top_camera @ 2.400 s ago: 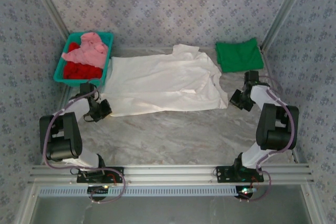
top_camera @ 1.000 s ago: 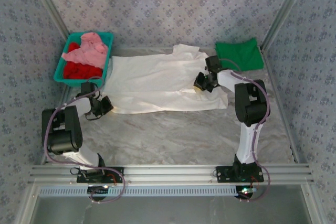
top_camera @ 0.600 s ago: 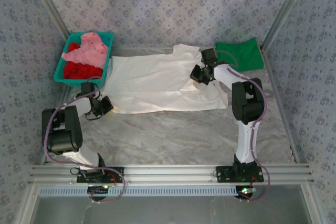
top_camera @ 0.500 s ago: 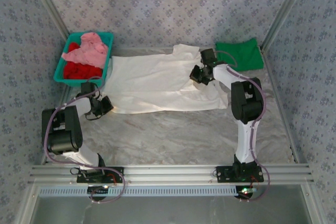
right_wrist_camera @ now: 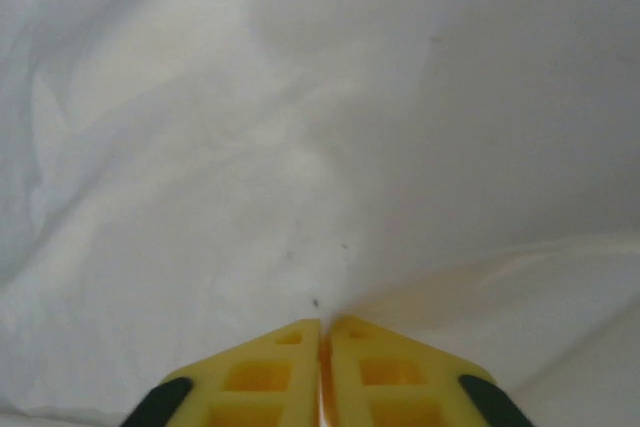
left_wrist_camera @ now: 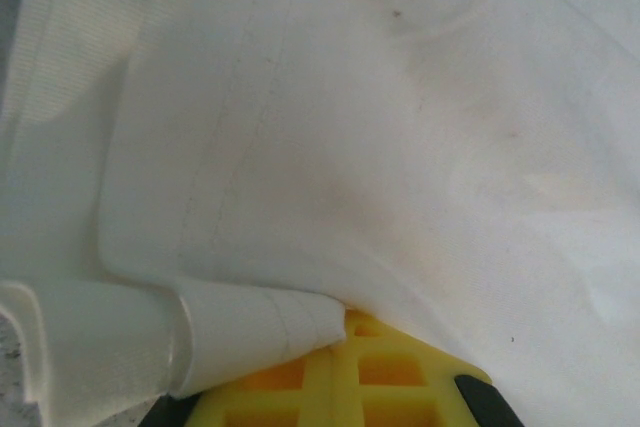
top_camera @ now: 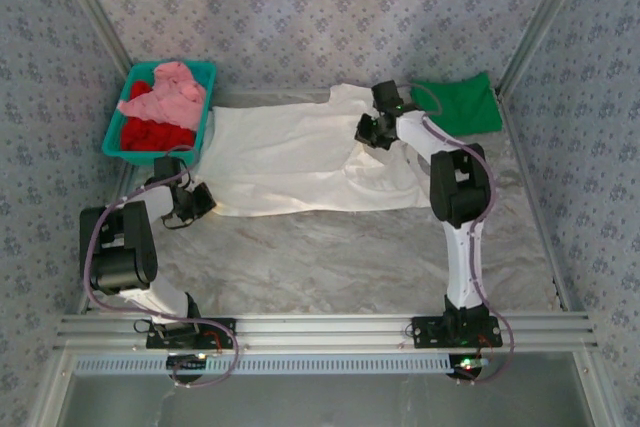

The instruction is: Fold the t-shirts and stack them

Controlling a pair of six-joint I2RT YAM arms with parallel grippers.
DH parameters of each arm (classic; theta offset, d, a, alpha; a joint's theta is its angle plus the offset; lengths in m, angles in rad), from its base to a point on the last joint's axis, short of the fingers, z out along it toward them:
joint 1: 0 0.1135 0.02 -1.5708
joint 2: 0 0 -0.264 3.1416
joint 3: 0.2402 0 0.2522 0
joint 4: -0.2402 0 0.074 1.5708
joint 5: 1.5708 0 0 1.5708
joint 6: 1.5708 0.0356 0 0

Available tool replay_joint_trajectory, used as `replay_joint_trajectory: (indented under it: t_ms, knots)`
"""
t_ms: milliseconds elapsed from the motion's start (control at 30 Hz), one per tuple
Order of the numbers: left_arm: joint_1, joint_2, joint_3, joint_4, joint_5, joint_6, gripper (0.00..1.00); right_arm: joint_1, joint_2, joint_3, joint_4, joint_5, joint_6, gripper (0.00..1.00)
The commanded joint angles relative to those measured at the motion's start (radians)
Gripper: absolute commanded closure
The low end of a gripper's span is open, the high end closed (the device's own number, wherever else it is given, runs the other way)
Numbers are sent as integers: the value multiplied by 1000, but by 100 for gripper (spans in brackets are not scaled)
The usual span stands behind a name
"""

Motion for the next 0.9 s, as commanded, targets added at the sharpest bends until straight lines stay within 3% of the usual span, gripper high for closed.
replay_joint_trajectory:
  t_ms: [0, 200, 500, 867]
  knots:
    - [-5, 47, -16, -45, -28, -2, 98, 20, 67, 127, -141, -8, -53, 74]
    - [-5, 46, -17, -47, -27, -2, 98, 25, 29, 173, -234, -17, -125, 66]
    - [-6, 46, -6, -55, -26, -2, 98, -78, -255, -247, -74, 2, -70, 62]
    - [-17, 54, -5, -52, -21, -4, 98, -145, -176, -318, 39, -57, -14, 60]
